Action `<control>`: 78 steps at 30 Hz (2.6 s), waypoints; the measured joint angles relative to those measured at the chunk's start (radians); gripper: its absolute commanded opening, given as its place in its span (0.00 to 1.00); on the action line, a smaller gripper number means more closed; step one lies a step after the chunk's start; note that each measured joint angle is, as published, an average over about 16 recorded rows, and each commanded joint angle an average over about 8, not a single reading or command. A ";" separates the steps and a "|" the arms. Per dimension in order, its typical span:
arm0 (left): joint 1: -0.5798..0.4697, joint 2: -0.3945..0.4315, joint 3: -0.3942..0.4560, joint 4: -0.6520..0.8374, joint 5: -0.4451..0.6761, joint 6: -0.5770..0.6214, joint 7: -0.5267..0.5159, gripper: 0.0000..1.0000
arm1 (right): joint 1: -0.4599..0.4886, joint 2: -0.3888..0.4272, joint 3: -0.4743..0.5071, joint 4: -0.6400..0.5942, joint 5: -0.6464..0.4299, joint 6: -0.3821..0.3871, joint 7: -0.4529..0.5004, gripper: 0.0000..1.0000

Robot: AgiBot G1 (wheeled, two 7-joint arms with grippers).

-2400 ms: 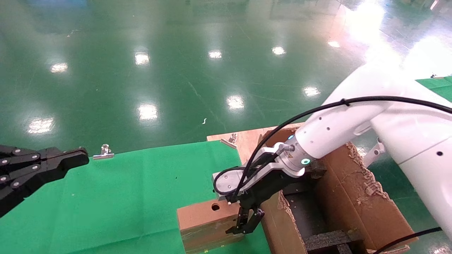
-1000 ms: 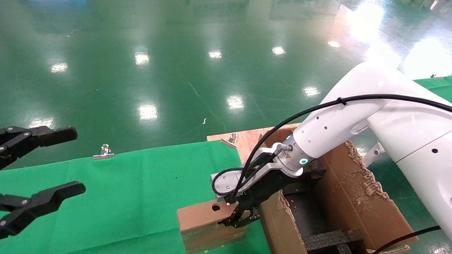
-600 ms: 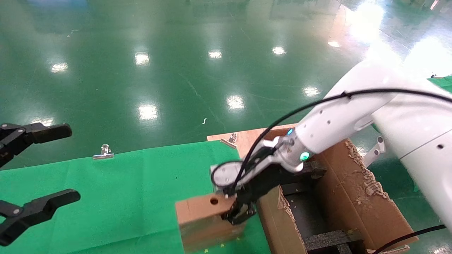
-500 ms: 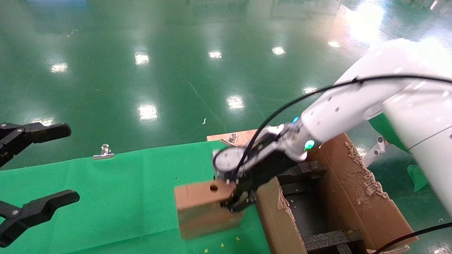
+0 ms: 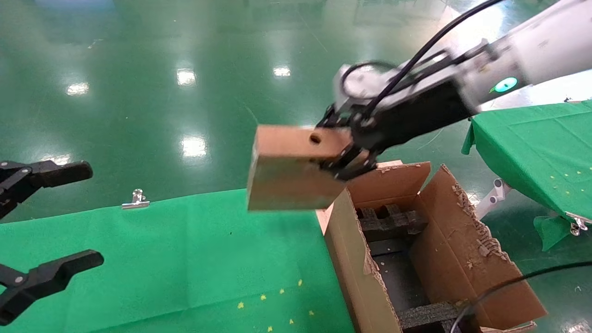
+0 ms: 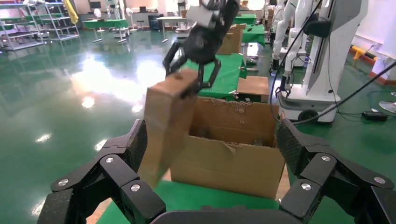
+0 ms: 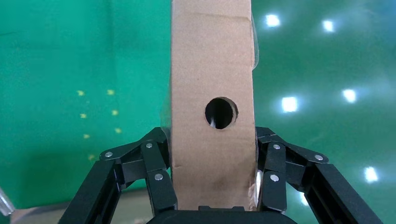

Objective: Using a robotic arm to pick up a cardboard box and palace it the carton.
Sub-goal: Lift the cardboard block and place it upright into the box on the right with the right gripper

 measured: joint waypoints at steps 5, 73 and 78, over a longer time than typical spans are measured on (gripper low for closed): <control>0.000 0.000 0.000 0.000 0.000 0.000 0.000 1.00 | 0.060 0.054 -0.044 -0.016 0.035 0.000 0.003 0.00; 0.000 0.000 0.000 0.000 0.000 0.000 0.000 1.00 | -0.092 0.662 -0.481 0.357 0.036 0.491 0.709 0.00; 0.000 0.000 0.000 0.000 0.000 0.000 0.000 1.00 | -0.128 0.686 -0.507 0.448 -0.021 0.600 0.916 0.00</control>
